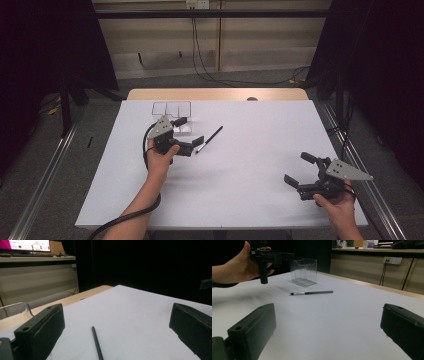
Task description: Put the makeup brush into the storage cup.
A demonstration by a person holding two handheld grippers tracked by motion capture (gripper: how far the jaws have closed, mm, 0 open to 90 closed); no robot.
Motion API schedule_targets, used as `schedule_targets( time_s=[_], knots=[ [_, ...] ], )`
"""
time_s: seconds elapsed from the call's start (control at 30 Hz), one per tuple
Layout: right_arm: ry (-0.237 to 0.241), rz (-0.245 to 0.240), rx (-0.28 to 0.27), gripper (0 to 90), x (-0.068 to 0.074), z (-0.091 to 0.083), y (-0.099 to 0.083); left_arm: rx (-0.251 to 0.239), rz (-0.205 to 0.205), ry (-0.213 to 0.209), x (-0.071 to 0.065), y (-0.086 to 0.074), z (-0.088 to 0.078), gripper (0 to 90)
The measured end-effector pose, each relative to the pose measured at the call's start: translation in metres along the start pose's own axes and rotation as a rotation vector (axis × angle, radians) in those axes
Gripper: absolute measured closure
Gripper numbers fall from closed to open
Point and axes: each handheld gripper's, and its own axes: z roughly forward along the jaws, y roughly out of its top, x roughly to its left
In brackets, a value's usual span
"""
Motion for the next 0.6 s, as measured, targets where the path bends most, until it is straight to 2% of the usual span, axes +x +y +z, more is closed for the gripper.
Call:
schedule_targets(
  time_s=[0.23, 0.37, 0.6],
  knots=[
    [-0.001, 0.0, -0.005, 0.0, 0.001, -0.001, 0.0, 0.021, -0.008, 0.002, 0.0, -0.001, 0.009, 0.0],
    [-0.003, 0.002, -0.005, 0.0, 0.0, -0.002, 0.0, 0.088, -0.014, 0.021, 0.0, 0.002, 0.016, 0.0],
    [-0.004, 0.002, -0.006, 0.0, 0.0, -0.002, 0.0, 0.133, -0.01, 0.026, -0.001, 0.003, 0.025, 0.0]
  ],
)
